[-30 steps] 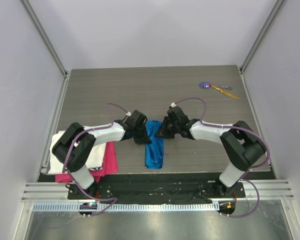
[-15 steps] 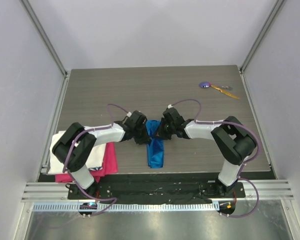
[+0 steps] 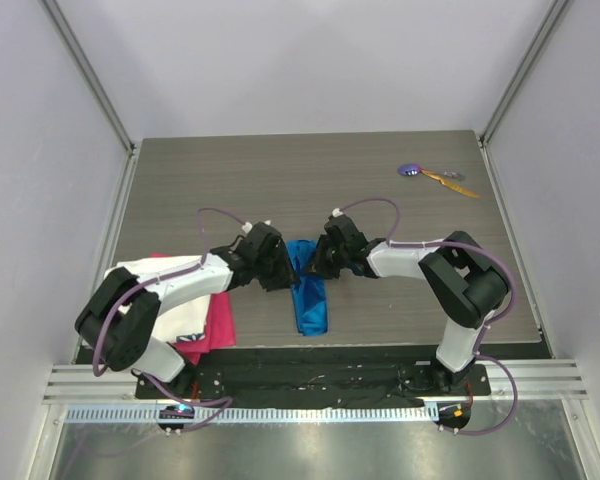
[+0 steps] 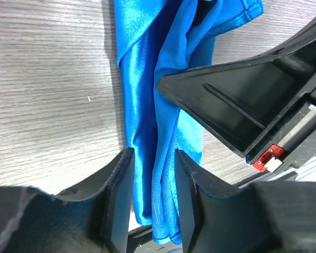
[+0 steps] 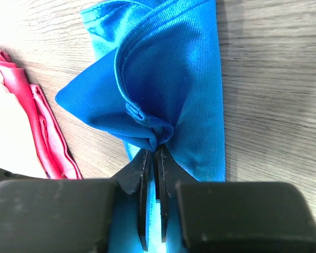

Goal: Fold the napkin into a case and place the utensils inside
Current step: Fold the 2/3-rectangle-folded napkin at the center of the board, then pick up the top corner of the smaller rectangle folded napkin from the center of the board, then grasp the top corner of the smaller rectangle folded napkin at the center of the board.

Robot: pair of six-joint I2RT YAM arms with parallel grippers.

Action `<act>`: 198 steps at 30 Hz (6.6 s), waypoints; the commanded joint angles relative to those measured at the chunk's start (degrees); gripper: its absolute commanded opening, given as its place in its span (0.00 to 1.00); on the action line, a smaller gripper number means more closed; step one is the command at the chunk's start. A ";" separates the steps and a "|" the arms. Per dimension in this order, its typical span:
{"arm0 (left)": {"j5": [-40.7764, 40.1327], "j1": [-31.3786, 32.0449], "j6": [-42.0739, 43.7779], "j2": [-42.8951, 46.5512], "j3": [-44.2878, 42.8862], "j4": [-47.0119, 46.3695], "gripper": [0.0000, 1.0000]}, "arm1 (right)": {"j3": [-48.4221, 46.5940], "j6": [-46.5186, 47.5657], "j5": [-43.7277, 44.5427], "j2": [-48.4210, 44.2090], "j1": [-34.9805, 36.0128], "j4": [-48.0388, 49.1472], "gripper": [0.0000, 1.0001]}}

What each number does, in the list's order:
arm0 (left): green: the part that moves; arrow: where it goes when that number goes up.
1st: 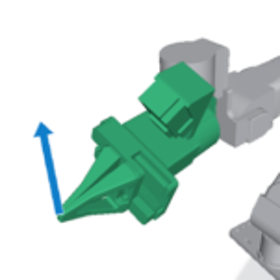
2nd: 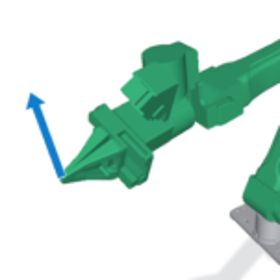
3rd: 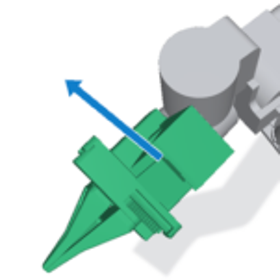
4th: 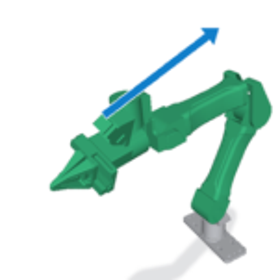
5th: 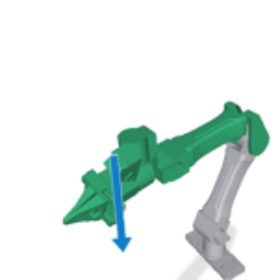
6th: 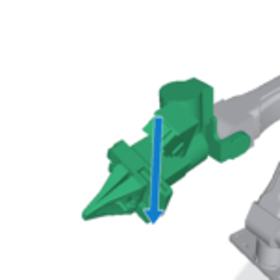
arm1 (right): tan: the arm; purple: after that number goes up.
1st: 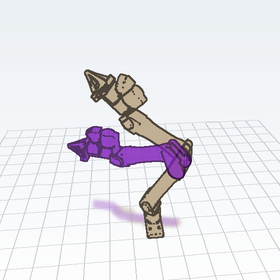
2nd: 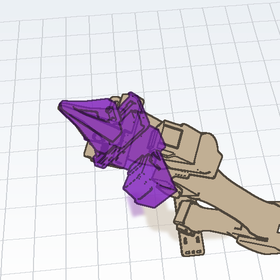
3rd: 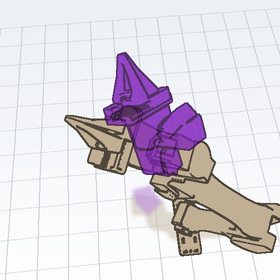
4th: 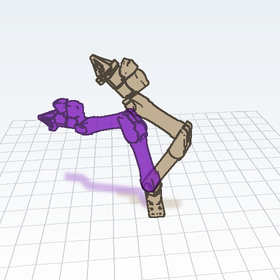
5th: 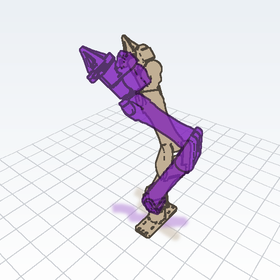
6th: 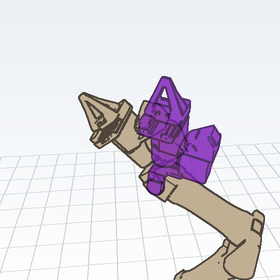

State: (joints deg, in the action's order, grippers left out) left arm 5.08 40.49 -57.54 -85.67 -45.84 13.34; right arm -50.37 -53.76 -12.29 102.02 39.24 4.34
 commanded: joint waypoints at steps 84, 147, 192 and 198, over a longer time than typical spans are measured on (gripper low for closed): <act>7.14 -20.80 8.06 11.84 -6.01 12.32 0.37 | -29.79 26.16 9.66 8.19 2.50 -21.74 0.41; -8.76 -7.10 13.32 -1.68 -14.62 12.68 0.33 | -29.53 28.36 20.56 5.57 6.90 -27.10 0.01; -25.12 6.18 22.56 -10.14 -12.17 -5.34 0.36 | -17.13 21.06 8.52 -0.94 0.04 -21.21 0.01; -24.24 6.27 22.38 -11.97 -13.04 -4.55 0.35 | -16.95 20.89 8.43 -0.77 -0.13 -21.04 0.01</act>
State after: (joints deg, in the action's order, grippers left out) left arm -18.41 46.44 -34.28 -97.76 -58.33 11.51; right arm -67.59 -32.05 -3.57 103.74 39.33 -18.20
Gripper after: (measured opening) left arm 0.354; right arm 0.033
